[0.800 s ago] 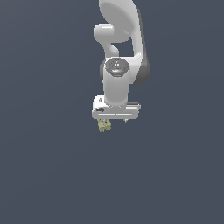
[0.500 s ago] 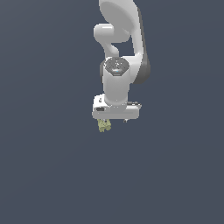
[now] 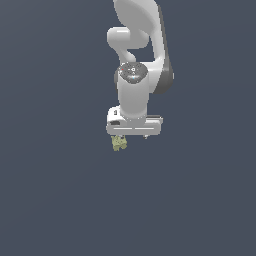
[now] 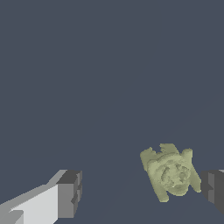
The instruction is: Pick up the object and move it to a goal position.
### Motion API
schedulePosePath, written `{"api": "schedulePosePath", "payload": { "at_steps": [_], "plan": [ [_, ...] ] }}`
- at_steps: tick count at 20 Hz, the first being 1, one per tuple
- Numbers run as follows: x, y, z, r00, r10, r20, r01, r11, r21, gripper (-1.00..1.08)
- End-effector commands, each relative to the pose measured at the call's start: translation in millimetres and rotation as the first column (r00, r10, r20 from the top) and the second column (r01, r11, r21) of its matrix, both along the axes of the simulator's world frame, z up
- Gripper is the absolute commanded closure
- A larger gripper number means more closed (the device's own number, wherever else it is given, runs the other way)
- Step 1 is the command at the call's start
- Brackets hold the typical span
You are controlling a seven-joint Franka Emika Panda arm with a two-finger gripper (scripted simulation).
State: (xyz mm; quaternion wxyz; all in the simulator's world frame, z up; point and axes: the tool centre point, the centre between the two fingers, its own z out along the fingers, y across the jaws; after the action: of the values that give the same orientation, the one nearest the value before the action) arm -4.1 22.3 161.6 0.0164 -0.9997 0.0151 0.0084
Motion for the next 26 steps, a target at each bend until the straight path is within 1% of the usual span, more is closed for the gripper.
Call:
{"api": "schedulePosePath", "payload": {
  "at_steps": [1,9,12,15,17,20,23,26],
  "plan": [
    [-0.4,-0.6,-0.9,1.000,-0.009,-0.001,0.009,1.000,-0.001,-0.92],
    [-3.6,-4.9,-6.7,0.994,-0.105,-0.003,0.105,0.994,-0.002,-0.92],
    [-5.6,-7.8,-10.4,0.986,-0.166,-0.005,0.166,0.986,-0.004,-0.92],
    [-8.2,-11.5,-14.8,0.971,-0.239,-0.006,0.239,0.971,-0.006,-0.92],
    [-10.2,-14.3,-18.1,0.956,-0.295,-0.007,0.295,0.956,-0.008,-0.92],
    [-13.5,-18.9,-23.3,0.925,-0.381,-0.008,0.381,0.925,-0.011,-0.92],
    [-16.8,-23.5,-28.3,0.886,-0.464,-0.009,0.464,0.886,-0.015,-0.92],
    [-20.2,-28.3,-33.2,0.840,-0.543,-0.008,0.543,0.840,-0.018,-0.92]
  ]
}}
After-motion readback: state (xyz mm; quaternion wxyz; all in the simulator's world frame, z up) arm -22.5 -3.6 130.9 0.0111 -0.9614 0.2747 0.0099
